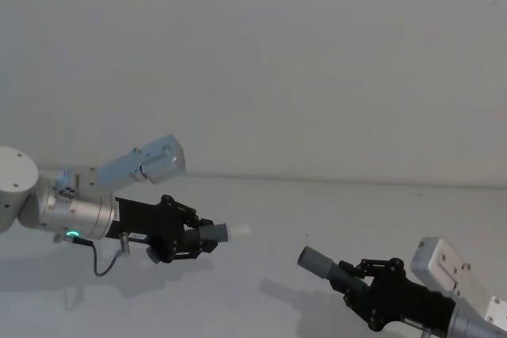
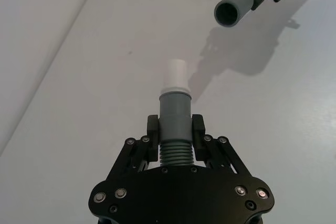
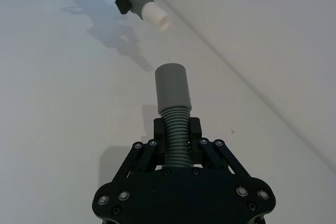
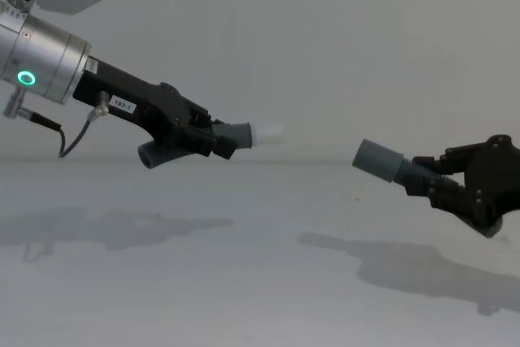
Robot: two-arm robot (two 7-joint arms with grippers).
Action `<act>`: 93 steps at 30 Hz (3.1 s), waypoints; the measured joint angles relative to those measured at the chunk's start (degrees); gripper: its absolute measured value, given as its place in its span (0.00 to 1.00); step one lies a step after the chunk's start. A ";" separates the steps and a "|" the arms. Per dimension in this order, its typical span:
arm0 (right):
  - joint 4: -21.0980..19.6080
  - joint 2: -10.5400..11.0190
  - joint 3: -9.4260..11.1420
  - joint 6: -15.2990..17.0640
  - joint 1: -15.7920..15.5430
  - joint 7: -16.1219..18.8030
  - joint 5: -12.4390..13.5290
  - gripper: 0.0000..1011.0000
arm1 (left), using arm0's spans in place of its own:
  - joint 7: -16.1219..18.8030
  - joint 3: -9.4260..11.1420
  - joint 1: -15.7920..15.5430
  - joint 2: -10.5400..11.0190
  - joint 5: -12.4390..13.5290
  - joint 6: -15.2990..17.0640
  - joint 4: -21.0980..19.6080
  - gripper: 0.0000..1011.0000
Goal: Use both hands to pick up one end of the pipe from the table, align the ends, and insert them.
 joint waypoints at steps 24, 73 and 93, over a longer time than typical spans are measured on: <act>-0.84 1.16 -1.59 -4.88 0.39 0.79 -0.62 0.24 | -11.62 3.33 -5.49 -2.64 -2.17 -5.88 7.74 0.33; -1.74 1.06 -5.42 -5.14 1.98 -1.92 -2.77 0.24 | -15.57 6.58 -9.25 -5.84 -4.27 -8.24 14.08 0.33; -0.85 0.75 -6.45 -4.46 3.37 -2.10 -2.14 0.24 | -15.58 7.34 -9.90 -6.83 -5.23 -9.19 16.57 0.33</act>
